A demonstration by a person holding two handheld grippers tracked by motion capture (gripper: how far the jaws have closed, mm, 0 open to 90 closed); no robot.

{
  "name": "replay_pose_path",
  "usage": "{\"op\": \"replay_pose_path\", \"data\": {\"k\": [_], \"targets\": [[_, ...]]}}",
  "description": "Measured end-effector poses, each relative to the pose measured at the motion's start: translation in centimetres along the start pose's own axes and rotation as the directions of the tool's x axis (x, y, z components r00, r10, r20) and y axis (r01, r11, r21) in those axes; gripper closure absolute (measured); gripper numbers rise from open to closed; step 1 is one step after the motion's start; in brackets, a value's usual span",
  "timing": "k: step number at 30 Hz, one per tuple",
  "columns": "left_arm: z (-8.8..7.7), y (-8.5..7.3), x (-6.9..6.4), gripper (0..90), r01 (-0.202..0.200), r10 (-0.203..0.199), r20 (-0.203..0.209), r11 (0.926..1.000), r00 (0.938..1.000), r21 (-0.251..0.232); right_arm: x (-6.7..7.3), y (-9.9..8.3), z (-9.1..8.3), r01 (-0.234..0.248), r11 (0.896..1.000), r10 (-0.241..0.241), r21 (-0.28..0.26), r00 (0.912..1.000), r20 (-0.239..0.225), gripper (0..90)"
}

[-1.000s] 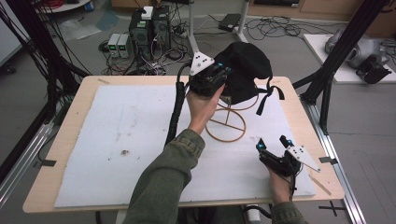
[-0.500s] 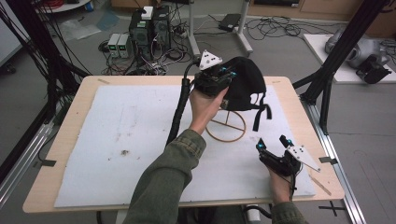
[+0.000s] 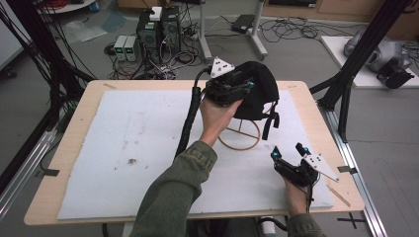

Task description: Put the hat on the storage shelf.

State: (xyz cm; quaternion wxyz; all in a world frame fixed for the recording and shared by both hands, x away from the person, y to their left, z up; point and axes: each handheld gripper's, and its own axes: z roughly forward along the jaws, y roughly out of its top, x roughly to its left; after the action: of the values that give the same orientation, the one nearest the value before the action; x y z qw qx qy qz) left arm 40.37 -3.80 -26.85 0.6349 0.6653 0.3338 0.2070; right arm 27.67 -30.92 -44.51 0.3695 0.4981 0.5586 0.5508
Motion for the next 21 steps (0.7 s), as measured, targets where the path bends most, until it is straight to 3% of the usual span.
{"op": "replay_pose_path", "data": {"k": [3,8,14,21], "targets": [[-0.1,-0.4,0.3,31.9,0.01,-0.01,-0.008,0.9999,0.9999,-0.007,0.0,0.0,0.0,0.002,1.0,-0.002,-0.001,1.0,0.002,11.4],[-1.5,-0.6,1.0,21.7,0.009,-0.012,-0.035,0.9961,0.9993,-0.088,0.0,-0.1,0.1,0.003,1.0,-0.003,0.004,1.0,0.001,11.4],[-2.9,-0.3,1.5,17.4,-0.011,0.006,-0.052,0.9949,0.9986,-0.101,0.0,-0.1,0.0,0.007,1.0,-0.007,0.005,1.0,0.0,11.4],[-5.9,0.1,2.1,16.3,-0.061,0.047,-0.104,0.9886,0.9934,-0.137,0.1,-0.1,0.0,0.011,1.0,-0.011,0.005,0.9999,0.003,11.4]]}}
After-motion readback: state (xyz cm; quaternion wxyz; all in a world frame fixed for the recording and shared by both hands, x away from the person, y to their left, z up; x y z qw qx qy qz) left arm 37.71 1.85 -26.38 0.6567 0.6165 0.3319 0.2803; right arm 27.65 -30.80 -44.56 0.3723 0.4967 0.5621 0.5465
